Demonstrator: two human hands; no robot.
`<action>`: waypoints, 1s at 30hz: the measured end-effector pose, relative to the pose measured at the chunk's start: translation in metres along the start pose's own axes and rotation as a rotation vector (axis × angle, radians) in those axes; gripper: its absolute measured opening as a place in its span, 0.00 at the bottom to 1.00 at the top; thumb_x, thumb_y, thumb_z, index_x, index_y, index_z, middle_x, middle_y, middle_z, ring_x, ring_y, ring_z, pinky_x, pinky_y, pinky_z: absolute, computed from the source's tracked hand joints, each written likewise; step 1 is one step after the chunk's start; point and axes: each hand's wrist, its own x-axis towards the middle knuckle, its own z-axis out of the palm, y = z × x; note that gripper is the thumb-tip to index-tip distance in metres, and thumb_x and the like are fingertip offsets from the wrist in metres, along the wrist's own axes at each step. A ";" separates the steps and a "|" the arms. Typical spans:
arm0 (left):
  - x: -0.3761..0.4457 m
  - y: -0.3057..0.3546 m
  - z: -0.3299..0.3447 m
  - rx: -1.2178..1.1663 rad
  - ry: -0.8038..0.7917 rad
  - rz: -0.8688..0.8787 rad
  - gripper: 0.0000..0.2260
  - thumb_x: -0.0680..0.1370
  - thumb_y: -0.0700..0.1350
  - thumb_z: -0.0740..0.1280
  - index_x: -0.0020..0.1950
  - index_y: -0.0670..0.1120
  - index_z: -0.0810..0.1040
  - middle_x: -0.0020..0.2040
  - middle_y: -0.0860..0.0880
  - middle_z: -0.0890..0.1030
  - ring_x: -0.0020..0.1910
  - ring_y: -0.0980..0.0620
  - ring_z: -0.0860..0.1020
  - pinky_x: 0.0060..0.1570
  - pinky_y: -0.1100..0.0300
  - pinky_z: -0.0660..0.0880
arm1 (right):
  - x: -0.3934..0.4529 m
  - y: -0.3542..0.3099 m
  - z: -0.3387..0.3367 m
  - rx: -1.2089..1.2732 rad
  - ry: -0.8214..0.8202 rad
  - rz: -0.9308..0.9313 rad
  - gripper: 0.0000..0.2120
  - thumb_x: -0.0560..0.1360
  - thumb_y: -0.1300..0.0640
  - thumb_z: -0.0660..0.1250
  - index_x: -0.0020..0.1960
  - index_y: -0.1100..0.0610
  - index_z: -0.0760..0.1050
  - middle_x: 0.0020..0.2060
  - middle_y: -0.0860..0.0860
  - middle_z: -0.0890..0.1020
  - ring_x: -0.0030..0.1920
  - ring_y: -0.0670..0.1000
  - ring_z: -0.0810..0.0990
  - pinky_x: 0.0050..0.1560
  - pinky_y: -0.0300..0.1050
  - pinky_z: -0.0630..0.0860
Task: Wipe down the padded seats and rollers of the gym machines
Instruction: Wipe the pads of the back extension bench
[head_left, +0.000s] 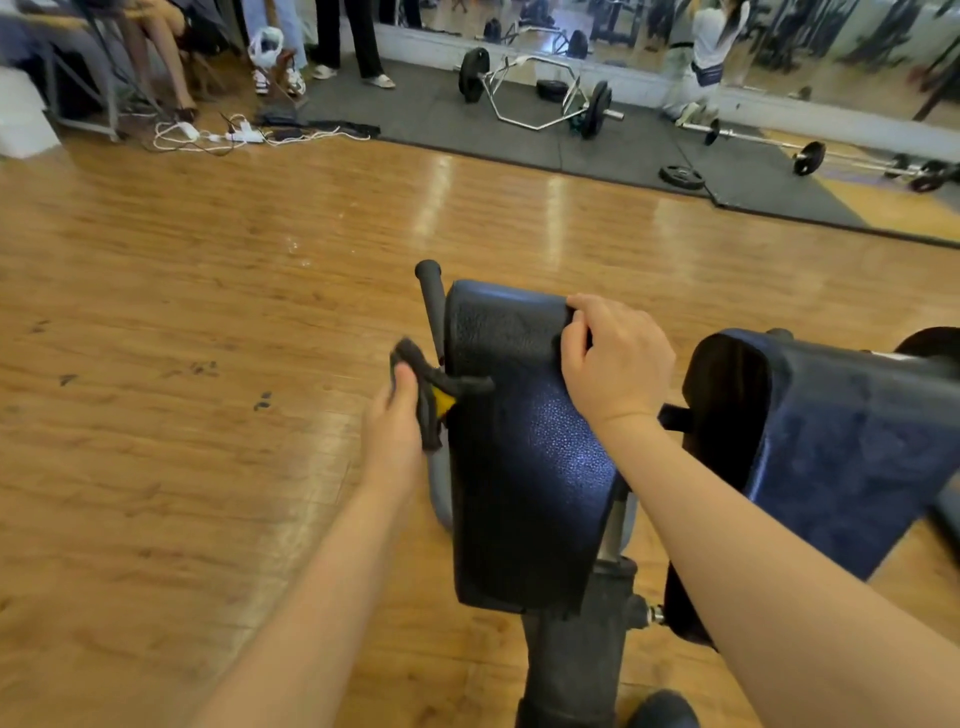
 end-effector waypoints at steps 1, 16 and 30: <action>0.012 0.011 0.007 0.025 -0.019 0.037 0.13 0.82 0.52 0.56 0.49 0.51 0.79 0.44 0.51 0.81 0.46 0.51 0.79 0.47 0.56 0.72 | 0.000 0.000 0.000 0.015 -0.007 -0.001 0.14 0.72 0.56 0.57 0.45 0.56 0.81 0.38 0.50 0.84 0.38 0.51 0.81 0.38 0.40 0.72; -0.024 -0.047 -0.006 -0.002 -0.118 -0.193 0.15 0.83 0.51 0.51 0.60 0.50 0.75 0.50 0.55 0.79 0.46 0.62 0.76 0.40 0.72 0.73 | -0.001 -0.002 0.000 0.008 0.005 0.005 0.14 0.72 0.57 0.57 0.46 0.57 0.81 0.38 0.51 0.84 0.38 0.54 0.81 0.37 0.41 0.72; -0.047 -0.063 -0.008 0.340 -0.098 0.151 0.25 0.75 0.49 0.67 0.71 0.48 0.67 0.64 0.53 0.75 0.64 0.57 0.71 0.65 0.58 0.69 | 0.000 -0.003 -0.002 0.045 -0.019 0.020 0.15 0.73 0.57 0.56 0.47 0.57 0.81 0.40 0.51 0.84 0.39 0.55 0.81 0.38 0.42 0.73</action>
